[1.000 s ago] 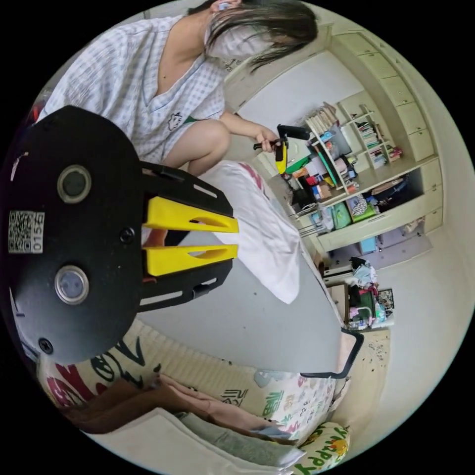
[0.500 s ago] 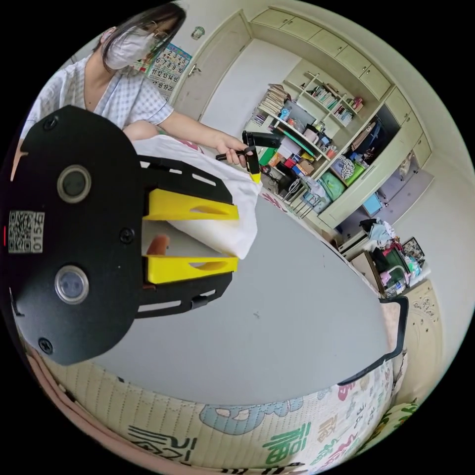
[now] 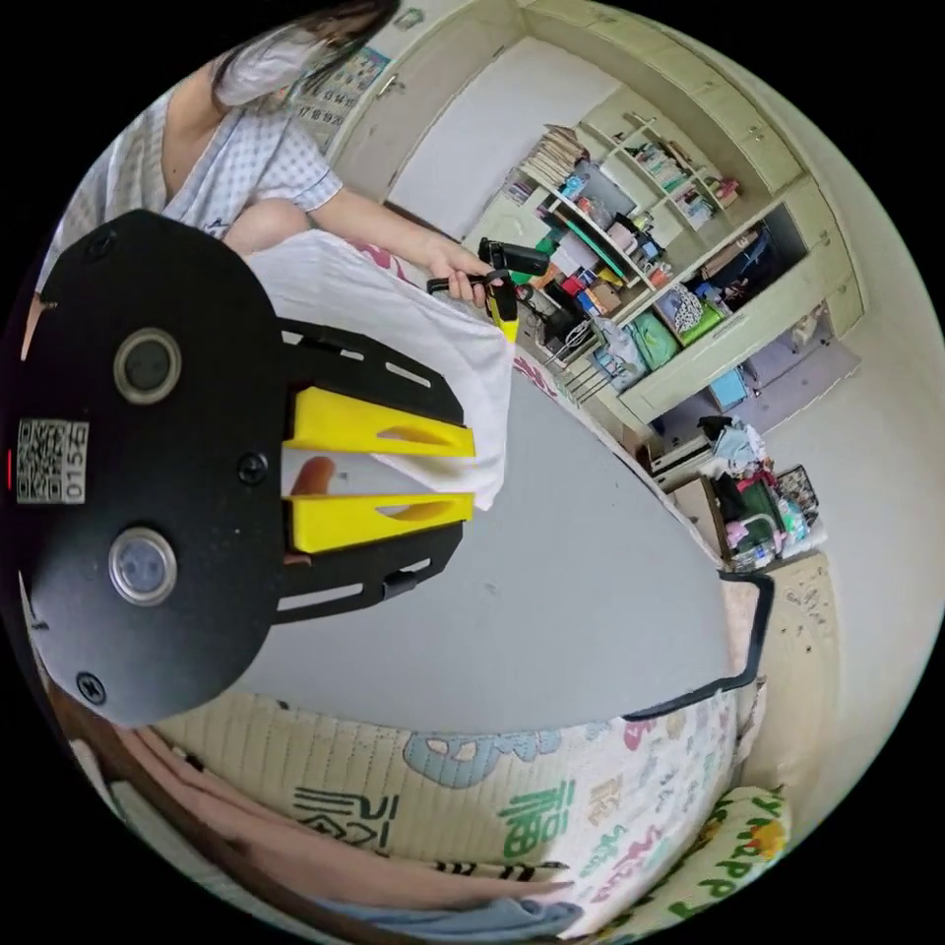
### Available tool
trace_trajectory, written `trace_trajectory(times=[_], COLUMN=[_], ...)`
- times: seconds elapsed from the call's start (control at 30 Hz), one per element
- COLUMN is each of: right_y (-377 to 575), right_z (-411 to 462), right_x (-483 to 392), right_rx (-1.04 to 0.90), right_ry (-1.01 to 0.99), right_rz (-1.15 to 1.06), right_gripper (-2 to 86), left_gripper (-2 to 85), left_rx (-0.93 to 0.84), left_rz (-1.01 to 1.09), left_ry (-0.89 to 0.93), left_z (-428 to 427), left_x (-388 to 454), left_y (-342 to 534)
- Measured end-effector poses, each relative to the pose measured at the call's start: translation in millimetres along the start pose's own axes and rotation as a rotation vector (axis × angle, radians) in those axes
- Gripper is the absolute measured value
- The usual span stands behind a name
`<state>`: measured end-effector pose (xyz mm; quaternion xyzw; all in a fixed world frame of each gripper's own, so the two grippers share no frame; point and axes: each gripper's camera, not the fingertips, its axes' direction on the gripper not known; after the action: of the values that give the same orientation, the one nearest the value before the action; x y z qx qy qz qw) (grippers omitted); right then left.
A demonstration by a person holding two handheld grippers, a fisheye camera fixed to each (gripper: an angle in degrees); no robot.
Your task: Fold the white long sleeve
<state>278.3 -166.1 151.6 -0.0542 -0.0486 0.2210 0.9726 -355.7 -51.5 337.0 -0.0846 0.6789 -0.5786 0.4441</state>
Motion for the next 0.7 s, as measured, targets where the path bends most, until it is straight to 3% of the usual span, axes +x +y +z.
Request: trace_trajectory(times=[0.1, 0.3, 0.5, 0.57, 0.7], right_y=[30, 93, 140, 144, 153], right_z=[-10, 45, 141, 149, 162], right_x=[-71, -225, -296, -302, -307], right_rx=[-0.011, -0.206, -0.483, -0.422, -0.435], right_ry=[-0.108, -0.311, -0.135, -0.053, -0.098], right_rz=[-0.195, -0.567, -0.771, -0.760, -0.744], right_gripper=[10.0, 11.9, 13.1, 9.8, 5.3], left_gripper=[6.3, 7.3, 6.3, 5.6, 2.9], left_rx=[0.027, -0.094, -0.145, -0.140, -0.115], left_rz=[-0.003, 0.065, 0.056, 0.045, 0.053], left_ry=[0.017, -0.064, -0.093, -0.075, -0.068], left_z=[-9, 10, 16, 13, 7], left_x=[2, 26, 29, 27, 29], left_y=[0, -13, -20, -21, -20])
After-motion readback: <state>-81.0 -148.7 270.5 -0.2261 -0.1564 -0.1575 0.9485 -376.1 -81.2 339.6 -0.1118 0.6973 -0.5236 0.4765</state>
